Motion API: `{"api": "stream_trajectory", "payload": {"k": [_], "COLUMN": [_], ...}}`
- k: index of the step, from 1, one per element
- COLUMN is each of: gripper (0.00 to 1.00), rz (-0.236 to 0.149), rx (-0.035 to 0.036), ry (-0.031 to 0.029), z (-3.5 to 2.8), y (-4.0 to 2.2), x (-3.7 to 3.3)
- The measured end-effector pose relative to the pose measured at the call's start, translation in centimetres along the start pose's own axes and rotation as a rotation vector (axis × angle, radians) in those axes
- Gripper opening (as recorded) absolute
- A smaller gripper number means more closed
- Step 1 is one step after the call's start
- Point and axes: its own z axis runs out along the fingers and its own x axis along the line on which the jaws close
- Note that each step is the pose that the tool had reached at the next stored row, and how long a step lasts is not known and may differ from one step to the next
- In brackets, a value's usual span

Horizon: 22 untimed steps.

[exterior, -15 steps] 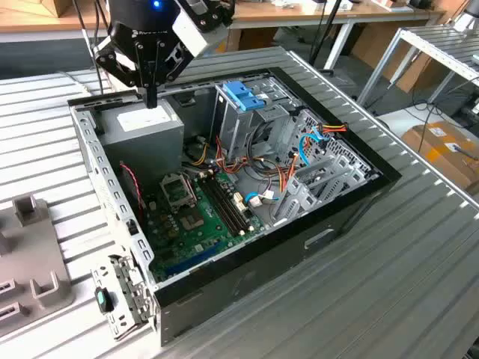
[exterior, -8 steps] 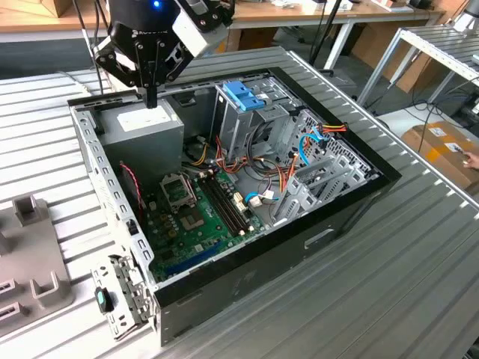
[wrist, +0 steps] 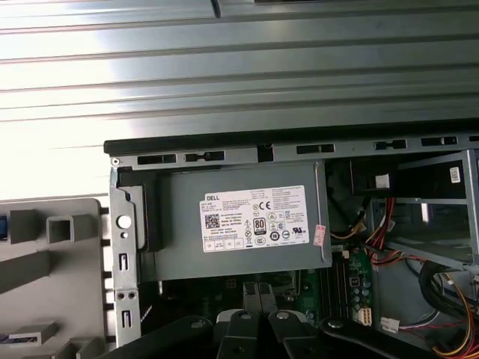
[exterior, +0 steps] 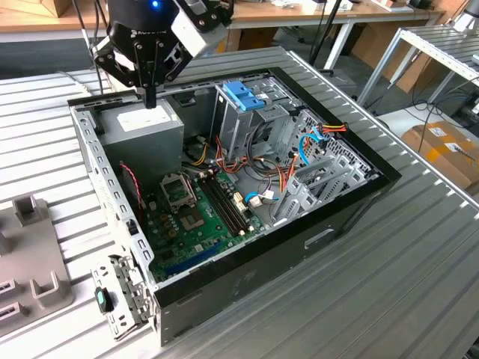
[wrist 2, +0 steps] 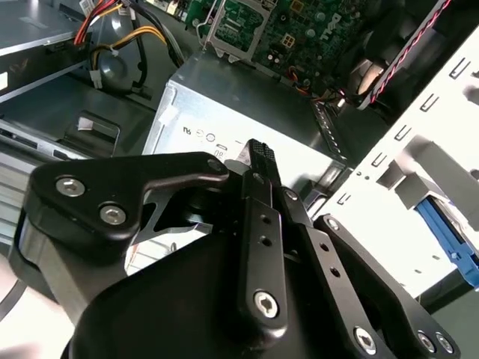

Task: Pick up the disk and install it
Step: 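Reach for the disk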

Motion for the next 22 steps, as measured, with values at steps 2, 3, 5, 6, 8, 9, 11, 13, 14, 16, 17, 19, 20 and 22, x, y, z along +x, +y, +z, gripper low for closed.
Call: {"api": "stream_trajectory", "payload": {"k": [2, 3, 5, 6, 8, 9, 11, 13, 14, 16, 17, 19, 20, 22], "gripper": [0.11, 0.11, 0.11, 0.11, 0.11, 0.11, 0.11, 0.11, 0.11, 0.11, 0.11, 0.11, 0.11, 0.11], "rz": [0.0, 0.0, 0.0, 0.0, 0.0, 0.0, 0.0, 0.0, 0.0, 0.0, 0.0, 0.0, 0.0, 0.0], "rx": [0.0001, 0.0001, 0.0001, 0.0001, 0.0, 0.0001, 0.0001, 0.0, 0.0001, 0.0001, 0.0, 0.0001, 0.0001, 0.0001], "ry": [0.0, 0.0, 0.0, 0.0, 0.0, 0.0, 0.0, 0.0, 0.0001, 0.0, 0.0, 0.0, 0.0, 0.0], "z": [-0.01, -0.01, -0.01, -0.02, -0.03, -0.03, -0.04, -0.04, -0.05, -0.05, -0.05, -0.06, -0.07, -0.08], "y": [-0.02, -0.03, -0.05, -0.07, -0.11, -0.12, -0.14, -0.16, -0.18, -0.2, -0.22, -0.26, -0.28, -0.31], "x": [0.28, 0.35, 0.63, 0.94, 1.49, 1.65, 1.9, 2.15, 2.37, 2.69, 2.93, 3.45, 3.68, 4.09]}}
